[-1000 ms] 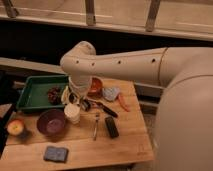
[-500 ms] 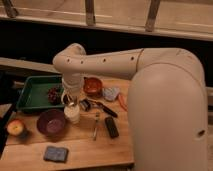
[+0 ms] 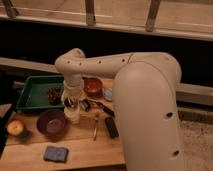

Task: Stack cups into tray

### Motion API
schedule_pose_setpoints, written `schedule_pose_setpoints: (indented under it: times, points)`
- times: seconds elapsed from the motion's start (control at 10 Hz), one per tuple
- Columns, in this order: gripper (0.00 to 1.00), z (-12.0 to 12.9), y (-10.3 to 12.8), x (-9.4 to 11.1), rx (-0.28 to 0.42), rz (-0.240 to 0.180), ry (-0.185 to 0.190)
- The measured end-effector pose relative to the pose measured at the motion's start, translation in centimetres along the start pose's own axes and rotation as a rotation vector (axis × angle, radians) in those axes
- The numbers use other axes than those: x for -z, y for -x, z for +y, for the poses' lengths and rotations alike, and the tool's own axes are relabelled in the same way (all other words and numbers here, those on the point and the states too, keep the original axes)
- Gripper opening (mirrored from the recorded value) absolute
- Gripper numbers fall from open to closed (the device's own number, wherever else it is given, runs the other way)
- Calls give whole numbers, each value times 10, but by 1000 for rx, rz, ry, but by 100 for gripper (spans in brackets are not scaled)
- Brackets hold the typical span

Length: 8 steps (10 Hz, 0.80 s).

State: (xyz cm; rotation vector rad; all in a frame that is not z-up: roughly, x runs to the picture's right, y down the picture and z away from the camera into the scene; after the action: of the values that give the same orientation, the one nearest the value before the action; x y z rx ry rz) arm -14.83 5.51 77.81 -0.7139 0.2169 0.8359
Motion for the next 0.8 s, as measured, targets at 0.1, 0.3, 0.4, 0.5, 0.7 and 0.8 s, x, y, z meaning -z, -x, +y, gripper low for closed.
schedule_pose_setpoints:
  times: [0.1, 0.3, 0.4, 0.5, 0.7, 0.8]
  points:
    - [80, 2, 0, -6, 1, 14, 8]
    - [80, 3, -2, -14, 1, 32, 12]
    - [80, 5, -2, -17, 4, 38, 13]
    - [80, 7, -2, -19, 8, 42, 13]
    - [80, 11, -3, -20, 18, 47, 10]
    - [80, 11, -4, -22, 20, 49, 4]
